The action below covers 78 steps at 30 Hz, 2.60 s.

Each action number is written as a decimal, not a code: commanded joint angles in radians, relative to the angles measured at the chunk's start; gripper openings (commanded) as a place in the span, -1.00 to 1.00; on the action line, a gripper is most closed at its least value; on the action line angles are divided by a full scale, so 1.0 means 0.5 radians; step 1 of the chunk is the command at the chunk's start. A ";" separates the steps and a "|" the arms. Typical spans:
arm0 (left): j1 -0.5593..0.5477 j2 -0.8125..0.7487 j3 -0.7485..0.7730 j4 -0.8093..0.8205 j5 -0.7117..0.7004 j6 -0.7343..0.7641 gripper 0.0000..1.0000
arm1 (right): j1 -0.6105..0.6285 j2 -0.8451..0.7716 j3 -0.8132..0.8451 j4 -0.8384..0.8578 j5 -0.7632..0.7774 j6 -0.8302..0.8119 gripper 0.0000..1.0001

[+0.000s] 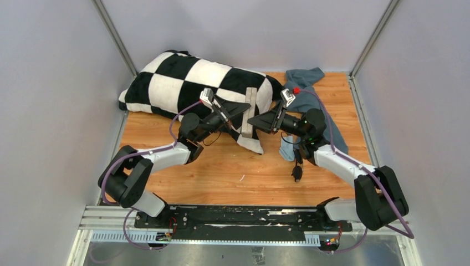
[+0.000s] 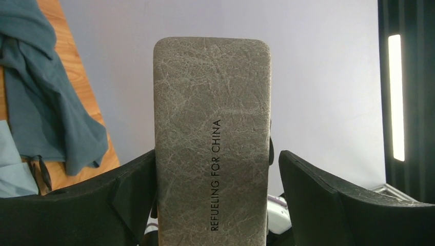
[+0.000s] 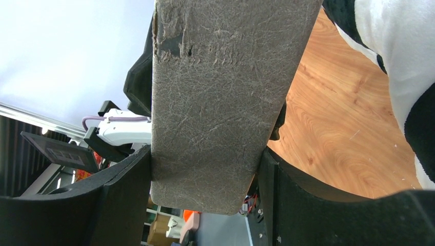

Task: Organize the sunglasses
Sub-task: Open the sunglasses case.

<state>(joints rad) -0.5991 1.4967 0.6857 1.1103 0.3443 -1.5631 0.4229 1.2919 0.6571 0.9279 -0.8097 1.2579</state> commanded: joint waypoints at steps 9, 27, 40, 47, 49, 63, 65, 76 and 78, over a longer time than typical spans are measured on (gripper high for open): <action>-0.007 -0.031 0.003 0.010 0.063 0.024 -0.52 | -0.016 -0.071 0.006 0.028 -0.101 -0.028 -1.00; 0.036 0.063 0.022 0.866 0.003 -0.250 -1.00 | -0.286 0.452 -0.337 1.337 0.082 1.331 -1.00; 0.035 -0.005 0.093 0.881 0.102 -0.086 -1.00 | -0.171 0.414 -0.479 1.338 0.429 1.850 -1.00; 0.035 0.005 0.092 0.887 0.140 -0.024 -1.00 | -0.065 0.433 -0.566 1.337 0.577 1.997 -1.00; 0.037 0.000 0.092 0.887 0.158 0.001 -1.00 | -0.033 0.448 -0.598 1.337 0.626 2.036 -1.00; 0.037 -0.082 0.072 0.893 0.446 0.181 -1.00 | 0.026 0.422 -0.701 1.338 0.824 2.243 -1.00; 0.037 -0.082 0.054 0.901 0.497 0.219 -1.00 | 0.027 0.410 -0.715 1.337 0.844 2.271 -1.00; 0.037 -0.150 0.070 0.909 0.651 0.322 -1.00 | 0.026 0.371 -0.810 1.337 0.953 2.320 -1.00; 0.036 -0.159 0.087 0.908 0.690 0.334 -1.00 | 0.024 0.379 -0.796 1.338 0.934 2.326 -1.00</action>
<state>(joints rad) -0.5694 1.5311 0.6670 1.2865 0.5724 -1.3983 0.4278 1.4422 0.2974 1.6073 -0.3763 2.1201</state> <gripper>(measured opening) 0.682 0.704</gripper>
